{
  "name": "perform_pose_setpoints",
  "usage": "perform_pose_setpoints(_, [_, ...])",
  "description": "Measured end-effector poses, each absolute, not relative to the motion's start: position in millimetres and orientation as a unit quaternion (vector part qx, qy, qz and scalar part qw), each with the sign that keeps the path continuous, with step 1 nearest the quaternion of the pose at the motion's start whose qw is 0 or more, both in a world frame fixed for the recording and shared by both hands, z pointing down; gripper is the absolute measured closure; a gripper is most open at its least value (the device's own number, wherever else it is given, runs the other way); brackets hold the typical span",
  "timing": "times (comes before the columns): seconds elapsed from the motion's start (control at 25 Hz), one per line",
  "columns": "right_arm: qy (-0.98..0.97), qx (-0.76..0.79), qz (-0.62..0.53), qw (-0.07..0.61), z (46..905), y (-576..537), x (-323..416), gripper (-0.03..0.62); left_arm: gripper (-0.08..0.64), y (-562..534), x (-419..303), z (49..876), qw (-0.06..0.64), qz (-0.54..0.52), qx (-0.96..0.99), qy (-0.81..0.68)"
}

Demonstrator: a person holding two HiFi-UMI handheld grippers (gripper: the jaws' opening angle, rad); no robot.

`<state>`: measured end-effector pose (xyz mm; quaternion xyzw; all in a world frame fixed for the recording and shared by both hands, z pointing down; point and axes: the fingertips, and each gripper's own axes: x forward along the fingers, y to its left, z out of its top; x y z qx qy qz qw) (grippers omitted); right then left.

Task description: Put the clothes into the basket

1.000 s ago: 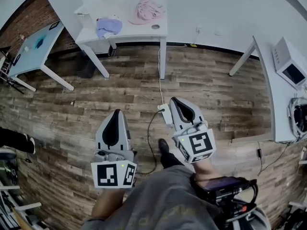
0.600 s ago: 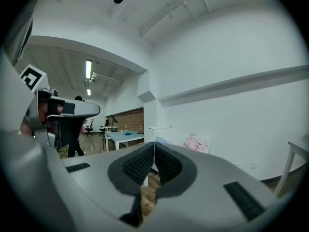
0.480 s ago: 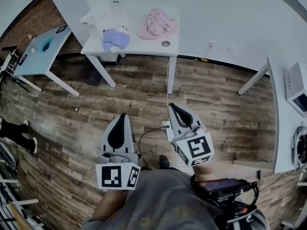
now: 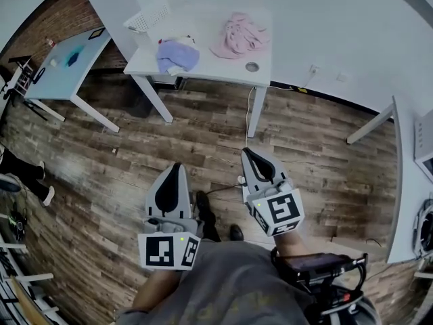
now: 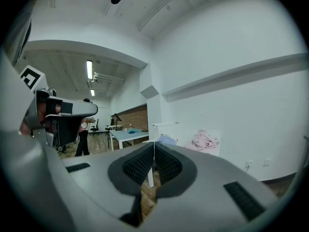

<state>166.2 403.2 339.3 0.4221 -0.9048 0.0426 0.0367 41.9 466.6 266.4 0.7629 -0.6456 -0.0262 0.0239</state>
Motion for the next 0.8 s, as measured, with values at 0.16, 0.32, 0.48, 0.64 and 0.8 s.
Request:
perform_pose_setpoints(0.16, [-0.902,0.423,0.052,0.064,352,373,142,0.583,0.552,436,14,279,0.034,-0.031,0.761,-0.648])
perform_pose_setpoints(0.32, [-0.896,0.437,0.050,0.068,354,330,116,0.583,0.552,391,-19,288,0.048,-0.037,0.762,-0.645])
perform_pose_setpoints(0.48, [-0.889,0.450,0.049,0.071,358,286,88,0.583,0.552,349,-56,287,0.052,-0.037,0.766,-0.639])
perform_pose_setpoints(0.64, [-0.884,0.461,0.048,0.066,356,241,56,0.583,0.552,309,-97,285,0.050,-0.042,0.767,-0.638])
perform_pose_setpoints(0.8, [-0.877,0.474,0.045,0.060,352,206,30,0.583,0.552,279,-128,280,0.045,-0.049,0.771,-0.634])
